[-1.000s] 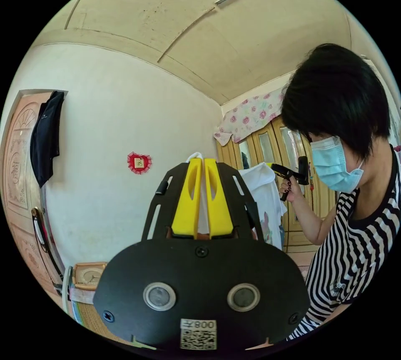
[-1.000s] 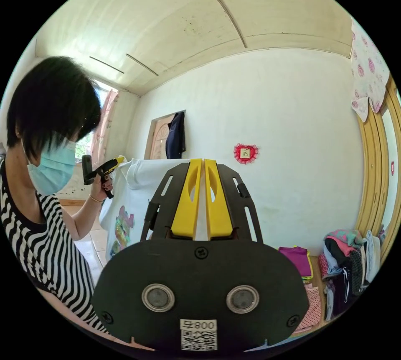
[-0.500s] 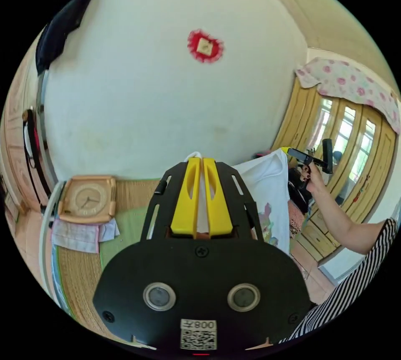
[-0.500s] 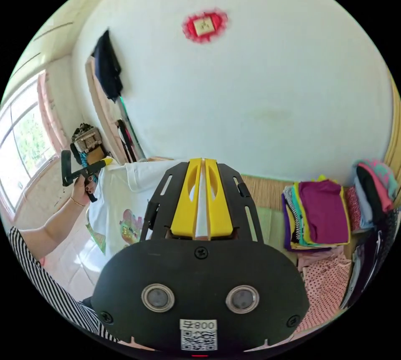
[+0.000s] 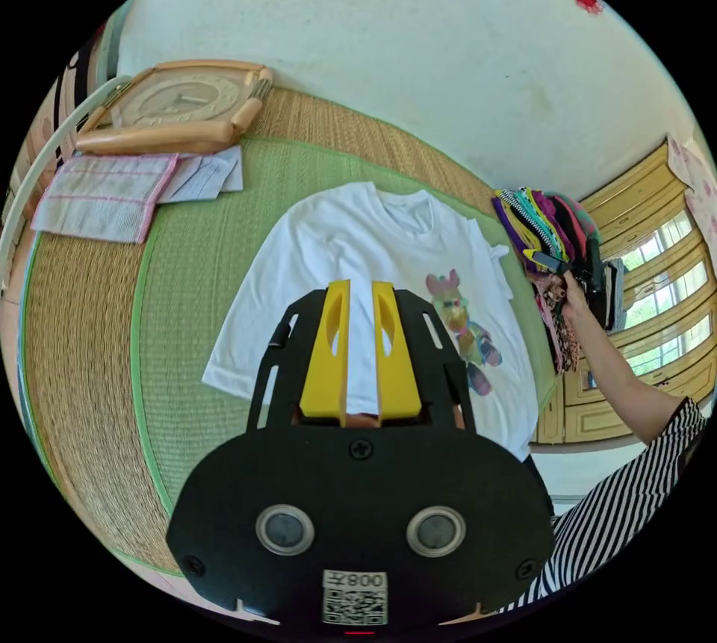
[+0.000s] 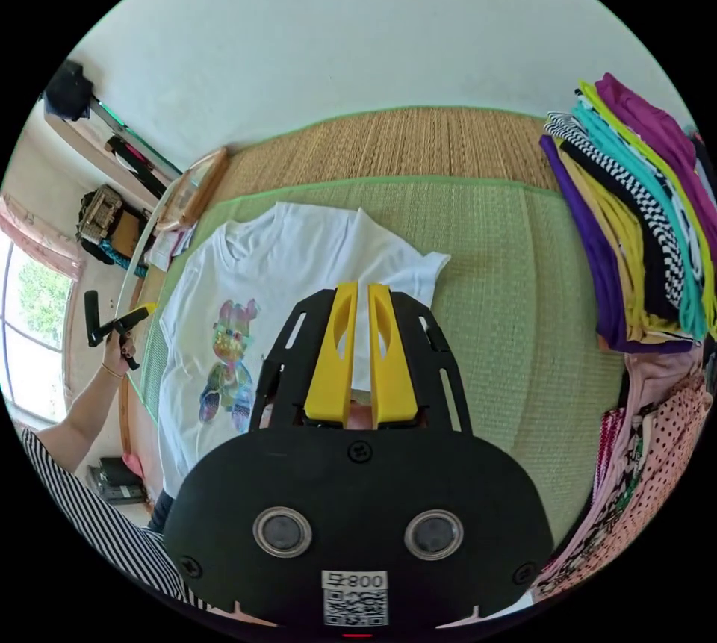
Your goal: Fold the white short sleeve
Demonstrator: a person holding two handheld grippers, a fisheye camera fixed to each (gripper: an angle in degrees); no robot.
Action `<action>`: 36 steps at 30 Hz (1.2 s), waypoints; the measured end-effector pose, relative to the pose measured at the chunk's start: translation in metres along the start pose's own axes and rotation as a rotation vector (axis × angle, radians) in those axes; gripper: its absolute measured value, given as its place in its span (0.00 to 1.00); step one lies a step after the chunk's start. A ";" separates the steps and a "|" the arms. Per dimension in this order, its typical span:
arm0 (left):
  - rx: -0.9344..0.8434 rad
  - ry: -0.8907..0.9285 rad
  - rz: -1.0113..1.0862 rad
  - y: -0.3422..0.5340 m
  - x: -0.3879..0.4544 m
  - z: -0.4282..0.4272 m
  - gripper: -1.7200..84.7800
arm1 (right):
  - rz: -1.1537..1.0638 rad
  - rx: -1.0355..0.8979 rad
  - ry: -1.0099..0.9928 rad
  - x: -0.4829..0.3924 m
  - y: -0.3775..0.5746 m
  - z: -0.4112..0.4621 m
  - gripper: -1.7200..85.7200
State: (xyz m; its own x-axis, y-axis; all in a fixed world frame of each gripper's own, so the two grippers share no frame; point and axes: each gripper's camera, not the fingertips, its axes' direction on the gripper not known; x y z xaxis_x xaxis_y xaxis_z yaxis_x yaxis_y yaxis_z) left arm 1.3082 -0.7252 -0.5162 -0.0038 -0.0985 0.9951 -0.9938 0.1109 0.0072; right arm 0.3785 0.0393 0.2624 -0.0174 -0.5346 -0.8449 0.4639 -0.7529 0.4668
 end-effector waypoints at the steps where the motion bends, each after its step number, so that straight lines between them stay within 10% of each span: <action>1: -0.029 -0.028 -0.002 0.003 -0.003 0.004 0.09 | -0.002 -0.014 0.001 -0.001 -0.003 0.009 0.04; 16: -0.179 -0.473 -0.047 -0.101 -0.015 0.056 0.03 | 0.073 -0.121 0.204 -0.002 -0.035 0.098 0.01; 36: -0.077 -0.217 -0.042 -0.179 0.006 0.119 0.02 | -0.014 -0.049 0.170 -0.050 -0.088 0.156 0.02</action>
State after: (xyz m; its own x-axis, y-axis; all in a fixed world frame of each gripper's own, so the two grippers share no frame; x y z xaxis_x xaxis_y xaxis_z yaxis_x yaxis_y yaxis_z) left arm 1.4731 -0.8630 -0.5230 0.0056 -0.3137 0.9495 -0.9823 0.1762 0.0640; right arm 0.2004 0.0725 0.3040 0.1243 -0.4486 -0.8850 0.5073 -0.7378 0.4452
